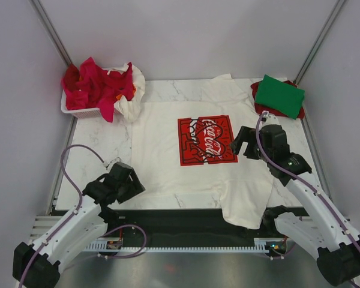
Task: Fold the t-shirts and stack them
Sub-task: Flatten the tshirt out, then fold the tshirt
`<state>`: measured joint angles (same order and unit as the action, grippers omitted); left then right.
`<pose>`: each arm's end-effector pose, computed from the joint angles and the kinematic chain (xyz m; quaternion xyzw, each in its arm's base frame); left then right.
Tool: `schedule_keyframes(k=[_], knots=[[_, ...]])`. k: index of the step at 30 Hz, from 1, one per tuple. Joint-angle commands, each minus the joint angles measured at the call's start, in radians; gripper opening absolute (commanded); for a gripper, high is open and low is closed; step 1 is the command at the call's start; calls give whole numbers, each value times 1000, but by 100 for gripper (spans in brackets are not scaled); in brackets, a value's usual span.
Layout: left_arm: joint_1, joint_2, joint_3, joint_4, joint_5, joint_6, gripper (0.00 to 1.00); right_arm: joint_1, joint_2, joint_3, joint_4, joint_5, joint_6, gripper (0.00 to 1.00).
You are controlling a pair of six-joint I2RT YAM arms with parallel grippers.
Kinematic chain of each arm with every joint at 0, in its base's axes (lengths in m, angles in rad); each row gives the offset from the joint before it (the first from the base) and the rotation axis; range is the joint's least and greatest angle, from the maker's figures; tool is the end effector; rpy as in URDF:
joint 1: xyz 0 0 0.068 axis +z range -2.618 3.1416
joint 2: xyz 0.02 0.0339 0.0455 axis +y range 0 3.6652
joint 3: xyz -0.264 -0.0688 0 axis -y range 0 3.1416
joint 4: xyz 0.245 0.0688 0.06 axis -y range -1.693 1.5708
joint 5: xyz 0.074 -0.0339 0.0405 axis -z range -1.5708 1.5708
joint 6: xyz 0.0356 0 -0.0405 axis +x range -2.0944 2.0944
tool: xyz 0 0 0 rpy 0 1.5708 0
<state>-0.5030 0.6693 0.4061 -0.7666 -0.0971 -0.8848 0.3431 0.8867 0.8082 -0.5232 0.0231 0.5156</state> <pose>0.1081 -0.0555 0.1777 -0.1954 0.9426 -0.1347 0.2351 0.1815 0.0640 0.2967 0.0816 0.8811 0.1846 0.4278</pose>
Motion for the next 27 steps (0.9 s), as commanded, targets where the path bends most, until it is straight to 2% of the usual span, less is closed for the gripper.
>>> schedule_keyframes(k=[1, 6, 11, 15, 18, 21, 22, 24, 27], knots=[[-11, -42, -13, 13, -150, -276, 71, 2, 0, -9, -14, 0, -31, 97], [-11, -17, -12, 16, -216, -273, 71, 4, 27, -27, 0, -8, -51, 98], [-12, -13, 39, 10, -168, -240, 64, 4, 51, -21, 6, -6, -60, 98], [-12, 50, 54, -3, -135, -214, 62, 4, 72, -32, 28, -5, -65, 98], [-52, 101, 45, -7, -98, -224, 63, 4, 90, -33, 25, -2, -72, 97], [-133, 145, 60, -49, -118, -275, 69, 2, 84, -38, 23, 8, -80, 98], [-155, 162, 65, -91, -153, -295, 75, 2, 83, -40, 20, 11, -81, 98], [-193, 193, 69, -108, -183, -330, 77, 4, 77, -44, 17, 20, -86, 98], [-195, 214, 71, -112, -207, -341, 80, 4, 81, -50, 17, 17, -81, 98]])
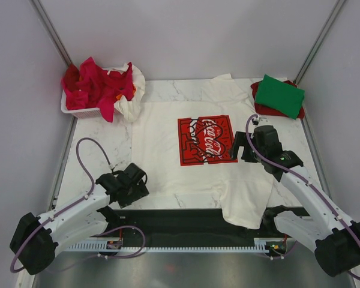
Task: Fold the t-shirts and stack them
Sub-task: Fold the tshirt
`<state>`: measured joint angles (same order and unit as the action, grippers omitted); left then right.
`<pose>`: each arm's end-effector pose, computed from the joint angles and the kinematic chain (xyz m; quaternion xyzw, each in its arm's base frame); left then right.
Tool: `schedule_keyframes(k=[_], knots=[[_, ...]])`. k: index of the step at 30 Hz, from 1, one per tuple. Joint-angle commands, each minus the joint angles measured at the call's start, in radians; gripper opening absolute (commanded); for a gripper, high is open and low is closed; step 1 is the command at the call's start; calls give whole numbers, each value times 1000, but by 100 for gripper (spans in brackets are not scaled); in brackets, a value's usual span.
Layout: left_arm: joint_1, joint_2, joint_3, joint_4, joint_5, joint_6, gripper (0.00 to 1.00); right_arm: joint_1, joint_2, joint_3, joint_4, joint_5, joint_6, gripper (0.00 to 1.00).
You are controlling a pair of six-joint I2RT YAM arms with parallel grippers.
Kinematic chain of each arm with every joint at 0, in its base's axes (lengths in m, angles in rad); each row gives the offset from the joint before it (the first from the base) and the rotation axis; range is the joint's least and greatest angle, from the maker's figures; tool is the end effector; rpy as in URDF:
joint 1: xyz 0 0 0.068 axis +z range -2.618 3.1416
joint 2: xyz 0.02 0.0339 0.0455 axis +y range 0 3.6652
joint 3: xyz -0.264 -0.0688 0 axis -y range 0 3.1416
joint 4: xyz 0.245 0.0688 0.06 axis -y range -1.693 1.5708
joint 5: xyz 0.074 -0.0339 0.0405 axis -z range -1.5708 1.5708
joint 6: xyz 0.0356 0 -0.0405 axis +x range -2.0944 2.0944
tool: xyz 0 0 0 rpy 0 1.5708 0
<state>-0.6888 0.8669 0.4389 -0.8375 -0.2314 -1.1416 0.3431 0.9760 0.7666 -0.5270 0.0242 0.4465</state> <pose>0.1052 -0.0761 0.1640 -0.2375 0.9528 -0.0502 0.1825 0.1937 0.0683 0.2663 0.0521 0.9127 0.1456 0.3783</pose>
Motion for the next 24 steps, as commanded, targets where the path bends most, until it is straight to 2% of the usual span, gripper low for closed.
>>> schedule_keyframes(k=[1, 11, 17, 20, 21, 23, 24], knots=[[-9, 18, 40, -41, -80, -84, 80, 2, -5, -7, 22, 10, -12, 98], [-9, 27, 37, -15, -195, -89, 78, 4, 0, -18, 28, 25, -12, 98], [-9, 38, 8, 69, -206, -83, 74, 4, 10, -16, 27, 28, -14, 98], [-9, 37, 1, 78, -198, -76, 65, 4, 7, -16, 22, 37, -12, 98], [-9, 29, -3, 92, -189, -78, 58, 4, 7, -18, 22, 39, -12, 98], [-8, 6, -20, 113, -177, -69, 49, 4, 15, -21, 22, 43, -8, 98], [-8, 0, -26, 124, -165, -64, 38, 4, 20, -26, 28, 43, -6, 98]])
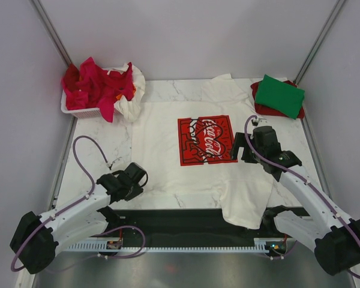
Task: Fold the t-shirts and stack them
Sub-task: Fold the tshirt
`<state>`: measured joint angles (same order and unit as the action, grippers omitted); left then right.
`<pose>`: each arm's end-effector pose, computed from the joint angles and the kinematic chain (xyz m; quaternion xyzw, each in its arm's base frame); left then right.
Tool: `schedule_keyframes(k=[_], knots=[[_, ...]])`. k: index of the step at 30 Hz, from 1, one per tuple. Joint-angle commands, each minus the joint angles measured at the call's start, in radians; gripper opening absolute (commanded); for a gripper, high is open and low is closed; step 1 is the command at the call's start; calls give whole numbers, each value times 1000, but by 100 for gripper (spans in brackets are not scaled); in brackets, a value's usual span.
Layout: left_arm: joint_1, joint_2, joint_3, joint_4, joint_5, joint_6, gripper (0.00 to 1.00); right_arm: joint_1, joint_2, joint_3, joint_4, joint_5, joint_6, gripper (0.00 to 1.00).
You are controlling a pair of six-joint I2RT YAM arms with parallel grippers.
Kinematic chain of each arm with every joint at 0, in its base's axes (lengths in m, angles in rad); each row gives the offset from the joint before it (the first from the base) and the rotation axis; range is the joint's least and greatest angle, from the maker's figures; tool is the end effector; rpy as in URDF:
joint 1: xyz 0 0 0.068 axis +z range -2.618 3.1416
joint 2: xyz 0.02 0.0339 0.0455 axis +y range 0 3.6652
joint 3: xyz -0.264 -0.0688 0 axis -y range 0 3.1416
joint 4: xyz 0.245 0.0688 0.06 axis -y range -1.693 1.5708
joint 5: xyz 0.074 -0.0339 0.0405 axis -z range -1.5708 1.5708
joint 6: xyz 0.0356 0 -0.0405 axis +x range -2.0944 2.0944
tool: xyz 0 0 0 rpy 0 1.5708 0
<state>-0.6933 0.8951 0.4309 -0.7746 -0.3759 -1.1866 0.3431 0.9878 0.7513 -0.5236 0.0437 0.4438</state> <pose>0.1127 -0.0767 0.1622 -0.2665 0.9320 -0.0224 0.2446 0.1948 0.0679 0.2593 0.0548 0.9171 0.1326 0.3718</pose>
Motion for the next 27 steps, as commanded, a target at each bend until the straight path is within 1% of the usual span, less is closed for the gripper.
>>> schedule_keyframes(k=[1, 2, 3, 5, 6, 8, 9, 11, 12, 14, 16, 17, 18, 19, 20, 21, 23, 24, 26, 27], knots=[[-5, -36, -24, 70, -15, -15, 30, 4, 23, -13, 27, 27, -2, 98], [-3, -39, -24, 81, -14, -8, 19, 4, 32, -17, 33, 27, -1, 98], [-5, -48, -23, 84, -11, -2, 2, 4, 44, -18, 33, 36, 7, 98], [-3, -56, -12, 89, -12, 16, 2, 2, 72, -10, 8, 99, 35, 98], [-3, -65, -6, 90, -14, 24, 2, -3, 78, 8, -40, 201, 80, 98], [-2, -76, 11, 90, -21, 50, 2, -42, 75, 42, -114, 246, 116, 98], [-3, -87, 22, 90, -24, 62, 2, -59, 71, 51, -142, 254, 168, 98], [-3, -94, 31, 97, -35, 93, 2, -85, 52, 68, -186, 217, 190, 98], [-2, -99, 35, 97, -43, 100, 2, -88, 48, 88, -237, 196, 200, 98], [1, -111, 39, 103, -44, 120, 2, -88, 29, 82, -277, 54, 239, 98], [3, -120, 26, 135, -41, 133, 2, -66, -32, -25, -264, -106, 297, 98], [5, -130, 22, 146, -40, 145, 2, -37, -55, -76, -247, -198, 379, 98], [6, -131, 19, 153, -37, 148, 2, 44, -67, -143, -257, -212, 418, 98], [6, -133, 13, 167, -35, 151, 2, 98, -77, -156, -277, -202, 441, 98], [8, -140, 9, 170, -32, 154, 2, 153, -75, -158, -308, -136, 469, 98], [8, -142, 8, 175, -25, 156, 2, 256, -74, -142, -375, -105, 479, 98], [8, -157, -7, 185, -15, 154, 2, 335, -78, -116, -432, -50, 510, 98], [8, -162, -18, 190, -8, 154, 2, 403, -81, -87, -484, -16, 519, 97], [8, -173, -26, 192, -4, 153, 2, 466, -74, -60, -538, 22, 538, 96], [8, -185, -33, 193, 0, 151, 2, 529, -66, -43, -585, 54, 558, 93]])
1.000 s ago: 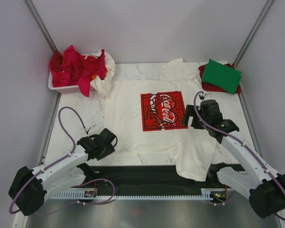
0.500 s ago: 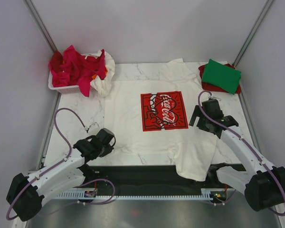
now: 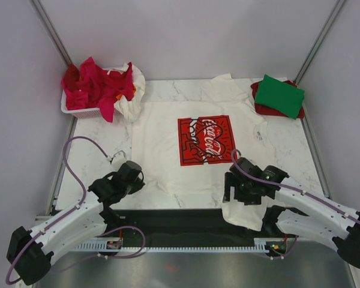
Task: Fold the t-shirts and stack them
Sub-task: Fold the tshirt
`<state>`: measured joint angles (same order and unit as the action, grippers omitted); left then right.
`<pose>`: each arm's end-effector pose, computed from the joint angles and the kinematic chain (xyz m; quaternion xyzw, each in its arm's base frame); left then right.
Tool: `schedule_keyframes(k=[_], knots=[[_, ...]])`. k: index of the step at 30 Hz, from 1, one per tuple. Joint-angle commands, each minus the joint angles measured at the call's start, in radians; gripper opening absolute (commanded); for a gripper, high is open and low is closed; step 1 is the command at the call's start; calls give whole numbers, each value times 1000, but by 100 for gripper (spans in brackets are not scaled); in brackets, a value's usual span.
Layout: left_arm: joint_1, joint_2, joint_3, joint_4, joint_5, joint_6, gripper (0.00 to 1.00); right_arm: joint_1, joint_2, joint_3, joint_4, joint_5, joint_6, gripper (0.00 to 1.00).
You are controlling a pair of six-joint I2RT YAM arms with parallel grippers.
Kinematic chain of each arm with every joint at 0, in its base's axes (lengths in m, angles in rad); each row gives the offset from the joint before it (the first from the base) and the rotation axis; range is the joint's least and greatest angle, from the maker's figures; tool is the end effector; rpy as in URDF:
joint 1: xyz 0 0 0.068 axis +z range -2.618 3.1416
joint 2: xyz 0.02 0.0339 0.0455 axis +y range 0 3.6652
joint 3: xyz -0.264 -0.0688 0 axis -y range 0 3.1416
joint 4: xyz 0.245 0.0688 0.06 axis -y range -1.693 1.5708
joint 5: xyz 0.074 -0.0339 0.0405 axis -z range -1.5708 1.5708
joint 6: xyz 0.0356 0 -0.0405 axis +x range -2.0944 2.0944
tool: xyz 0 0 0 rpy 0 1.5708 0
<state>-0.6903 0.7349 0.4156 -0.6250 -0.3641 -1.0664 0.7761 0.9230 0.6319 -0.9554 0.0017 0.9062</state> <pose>0.1148 -0.0784 0.1837 -0.2297 0.9087 -0.1233 0.3260 0.1053 0.1033 0.2073 0.0643 0.9848 0.1198 0.1082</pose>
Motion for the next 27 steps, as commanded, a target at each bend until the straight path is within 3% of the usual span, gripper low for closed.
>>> schedule_keyframes(k=[1, 9, 14, 19, 23, 26, 27], knots=[[6, -31, -21, 44, -10, 29, 2, 132, 8, 80, -169, 110, 105, 92], [6, -32, -21, 50, 13, 33, 2, 484, 160, -27, -85, 101, 224, 72], [6, -51, -32, 50, 19, 33, 2, 509, 180, -67, -19, 130, 233, 70], [6, -45, -38, 53, 25, 25, 2, 509, 230, -58, 6, 220, 234, 76], [6, -40, -37, 54, 27, 29, 2, 509, 280, -44, 26, 258, 215, 73], [5, -42, -37, 56, 24, 33, 2, 509, 297, -55, 56, 253, 206, 58], [6, -42, -40, 56, 21, 33, 2, 509, 301, -60, 61, 242, 203, 46]])
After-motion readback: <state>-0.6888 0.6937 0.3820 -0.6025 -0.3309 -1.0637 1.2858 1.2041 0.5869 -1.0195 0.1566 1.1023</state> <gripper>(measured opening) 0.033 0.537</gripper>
